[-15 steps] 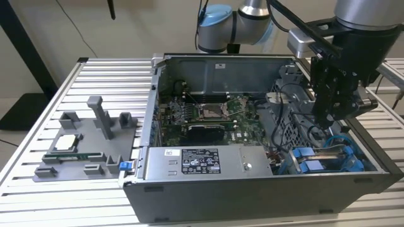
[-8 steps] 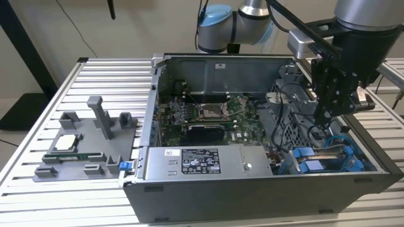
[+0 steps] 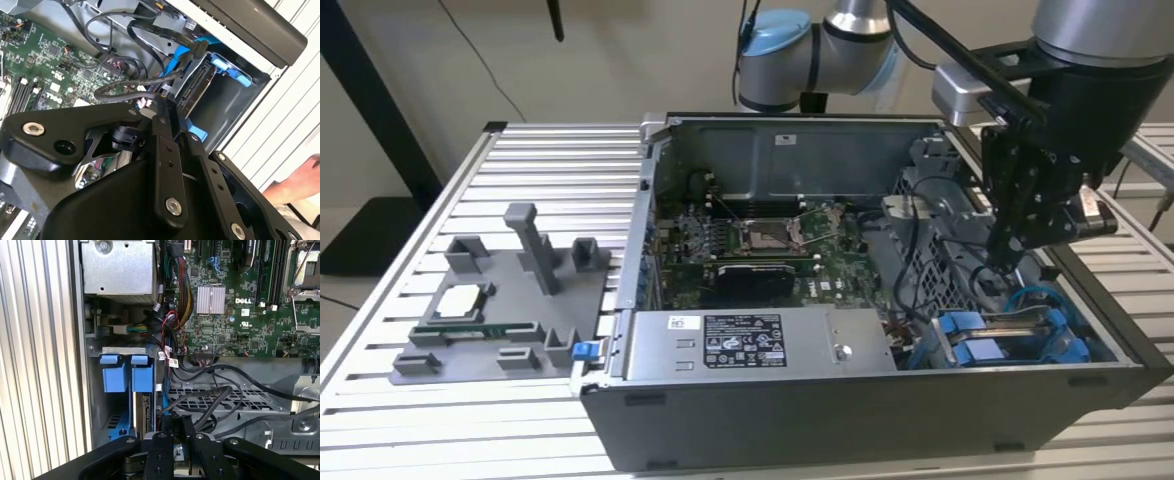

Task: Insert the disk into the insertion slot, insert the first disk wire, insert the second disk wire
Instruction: 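Insert the first disk wire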

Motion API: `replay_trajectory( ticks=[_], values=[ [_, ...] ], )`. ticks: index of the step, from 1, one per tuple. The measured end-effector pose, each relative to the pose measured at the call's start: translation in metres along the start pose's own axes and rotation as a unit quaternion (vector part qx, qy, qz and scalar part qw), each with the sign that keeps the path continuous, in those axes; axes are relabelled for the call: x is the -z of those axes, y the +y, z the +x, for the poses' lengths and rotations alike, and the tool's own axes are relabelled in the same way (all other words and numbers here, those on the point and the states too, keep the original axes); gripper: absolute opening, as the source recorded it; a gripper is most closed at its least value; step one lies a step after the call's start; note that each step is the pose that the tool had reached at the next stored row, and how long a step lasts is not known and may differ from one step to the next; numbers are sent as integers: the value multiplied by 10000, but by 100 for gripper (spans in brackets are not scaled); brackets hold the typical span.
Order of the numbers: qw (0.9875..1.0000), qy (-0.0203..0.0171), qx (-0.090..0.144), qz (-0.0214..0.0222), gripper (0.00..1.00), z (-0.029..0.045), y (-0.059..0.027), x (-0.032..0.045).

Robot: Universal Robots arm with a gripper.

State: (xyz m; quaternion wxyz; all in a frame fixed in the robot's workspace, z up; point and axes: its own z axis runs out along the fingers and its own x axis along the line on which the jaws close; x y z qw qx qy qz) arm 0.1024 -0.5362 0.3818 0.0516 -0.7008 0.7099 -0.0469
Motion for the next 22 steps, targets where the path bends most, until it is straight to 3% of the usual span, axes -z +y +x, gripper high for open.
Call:
replay_trajectory(
  ticks=[22],
  values=[
    [9997,9,-1,-260,0,119,-230,-36]
  ],
)
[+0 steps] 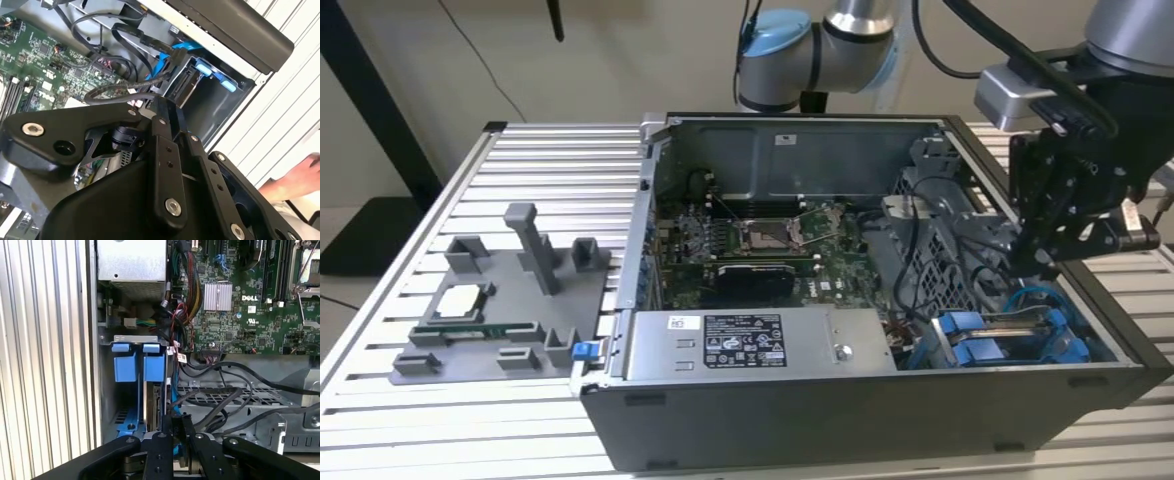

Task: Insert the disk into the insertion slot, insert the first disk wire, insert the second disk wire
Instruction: 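Insert the first disk wire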

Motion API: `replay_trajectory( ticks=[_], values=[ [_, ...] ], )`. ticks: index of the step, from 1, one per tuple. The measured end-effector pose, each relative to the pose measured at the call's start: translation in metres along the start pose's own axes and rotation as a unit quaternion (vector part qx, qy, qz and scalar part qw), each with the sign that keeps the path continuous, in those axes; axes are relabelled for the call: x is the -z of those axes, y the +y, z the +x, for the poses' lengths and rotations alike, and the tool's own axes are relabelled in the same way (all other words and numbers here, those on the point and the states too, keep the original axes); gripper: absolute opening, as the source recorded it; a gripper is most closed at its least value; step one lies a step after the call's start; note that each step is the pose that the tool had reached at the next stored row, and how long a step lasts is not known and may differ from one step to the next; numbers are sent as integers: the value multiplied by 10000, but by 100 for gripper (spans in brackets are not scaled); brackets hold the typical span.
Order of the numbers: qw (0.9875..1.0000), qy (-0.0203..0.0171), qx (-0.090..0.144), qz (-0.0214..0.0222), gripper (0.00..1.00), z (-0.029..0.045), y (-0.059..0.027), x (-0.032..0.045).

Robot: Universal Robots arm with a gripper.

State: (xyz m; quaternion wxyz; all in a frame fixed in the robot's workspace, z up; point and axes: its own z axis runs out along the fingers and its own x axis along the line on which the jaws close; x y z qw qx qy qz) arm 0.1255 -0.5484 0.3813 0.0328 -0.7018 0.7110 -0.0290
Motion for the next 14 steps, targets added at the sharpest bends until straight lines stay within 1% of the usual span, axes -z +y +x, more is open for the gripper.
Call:
replay_trajectory(
  ticks=[3,9,14],
  values=[
    [10000,3,0,-38,0,12,-25,-4],
    [10000,7,0,-98,0,33,-59,-9],
    [9999,7,0,-104,0,34,-62,-10]
  ],
)
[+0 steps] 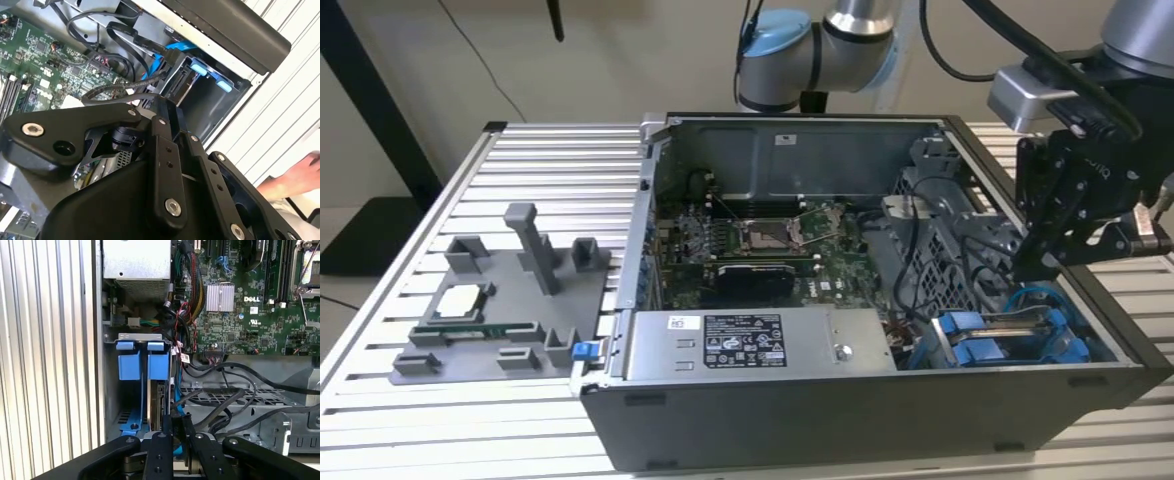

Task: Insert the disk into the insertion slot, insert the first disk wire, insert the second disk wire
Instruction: 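Insert the first disk wire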

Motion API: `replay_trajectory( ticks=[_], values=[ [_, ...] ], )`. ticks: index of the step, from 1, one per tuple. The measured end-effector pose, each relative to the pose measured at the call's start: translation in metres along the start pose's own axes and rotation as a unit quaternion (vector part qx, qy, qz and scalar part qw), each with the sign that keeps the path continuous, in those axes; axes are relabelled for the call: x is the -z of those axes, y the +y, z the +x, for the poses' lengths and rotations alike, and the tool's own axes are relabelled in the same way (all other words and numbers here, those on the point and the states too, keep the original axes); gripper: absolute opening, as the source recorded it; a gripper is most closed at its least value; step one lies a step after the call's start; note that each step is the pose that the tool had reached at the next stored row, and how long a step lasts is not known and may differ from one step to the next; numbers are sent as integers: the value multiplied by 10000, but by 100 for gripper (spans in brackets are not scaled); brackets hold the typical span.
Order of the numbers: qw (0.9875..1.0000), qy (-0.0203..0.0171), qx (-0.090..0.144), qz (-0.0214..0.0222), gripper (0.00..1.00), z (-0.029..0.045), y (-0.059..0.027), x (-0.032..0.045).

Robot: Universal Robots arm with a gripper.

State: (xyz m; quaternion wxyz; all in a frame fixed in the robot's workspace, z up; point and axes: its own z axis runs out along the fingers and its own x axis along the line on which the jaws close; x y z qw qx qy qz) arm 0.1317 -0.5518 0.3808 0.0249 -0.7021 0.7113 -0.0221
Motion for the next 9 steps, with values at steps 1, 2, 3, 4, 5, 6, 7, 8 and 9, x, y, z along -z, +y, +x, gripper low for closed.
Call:
replay_trajectory(
  ticks=[1,2,3,4,5,6,7,8,9],
  values=[
    [10000,1,0,0,0,0,0,-1],
    [10000,8,0,-2,0,0,0,-4],
    [10000,18,2,-13,0,0,-3,-8],
    [10000,28,2,-32,0,0,-7,-11],
    [10000,36,1,-54,0,2,-11,-14],
    [10000,44,2,-80,0,3,-18,-17],
    [9999,53,2,-108,0,5,-24,-20],
    [9999,59,2,-136,0,6,-33,-23],
    [9998,63,2,-161,0,9,-42,-26]
  ],
)
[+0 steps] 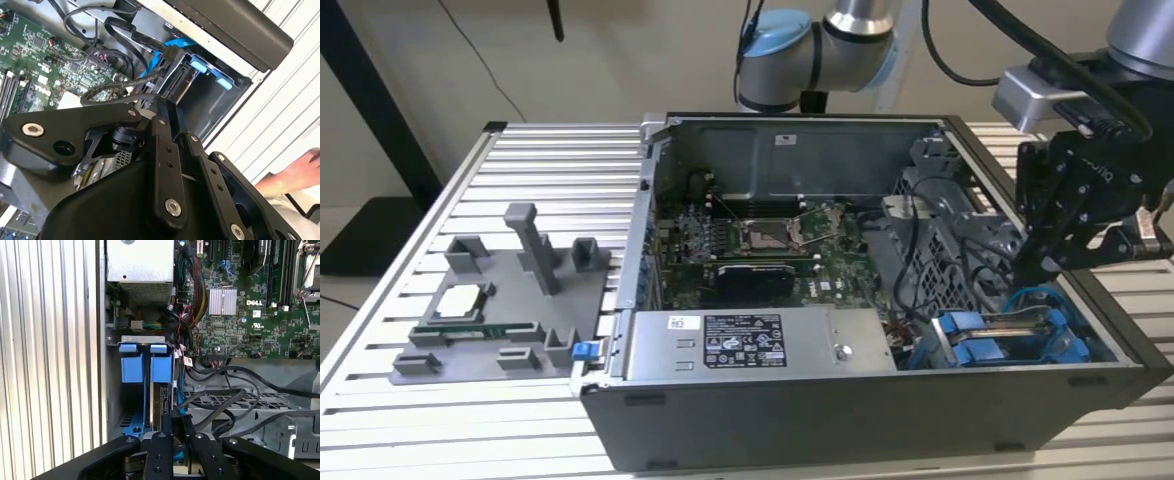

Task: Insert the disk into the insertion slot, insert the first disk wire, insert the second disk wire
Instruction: 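Insert the first disk wire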

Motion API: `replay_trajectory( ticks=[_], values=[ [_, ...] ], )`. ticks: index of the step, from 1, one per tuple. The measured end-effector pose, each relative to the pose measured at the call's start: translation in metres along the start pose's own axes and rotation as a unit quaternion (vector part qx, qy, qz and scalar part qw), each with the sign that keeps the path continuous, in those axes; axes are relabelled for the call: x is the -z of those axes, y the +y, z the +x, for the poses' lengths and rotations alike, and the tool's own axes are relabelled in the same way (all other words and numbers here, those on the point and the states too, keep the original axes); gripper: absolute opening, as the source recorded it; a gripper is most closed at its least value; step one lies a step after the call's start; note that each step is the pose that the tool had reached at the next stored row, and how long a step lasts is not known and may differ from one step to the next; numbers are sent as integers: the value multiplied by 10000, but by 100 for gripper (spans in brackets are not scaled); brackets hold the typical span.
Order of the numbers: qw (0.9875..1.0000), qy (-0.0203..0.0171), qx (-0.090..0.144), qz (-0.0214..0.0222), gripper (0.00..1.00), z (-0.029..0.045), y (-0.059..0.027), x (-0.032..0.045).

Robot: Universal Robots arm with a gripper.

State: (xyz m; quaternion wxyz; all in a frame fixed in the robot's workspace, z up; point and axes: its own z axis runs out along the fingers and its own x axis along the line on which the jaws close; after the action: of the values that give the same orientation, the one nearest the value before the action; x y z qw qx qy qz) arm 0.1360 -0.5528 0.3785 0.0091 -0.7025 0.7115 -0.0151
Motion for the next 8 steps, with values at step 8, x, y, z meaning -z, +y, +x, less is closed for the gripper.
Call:
replay_trajectory(
  ticks=[8],
  values=[
    [9999,18,2,-161,0,28,-65,-18]
  ],
)
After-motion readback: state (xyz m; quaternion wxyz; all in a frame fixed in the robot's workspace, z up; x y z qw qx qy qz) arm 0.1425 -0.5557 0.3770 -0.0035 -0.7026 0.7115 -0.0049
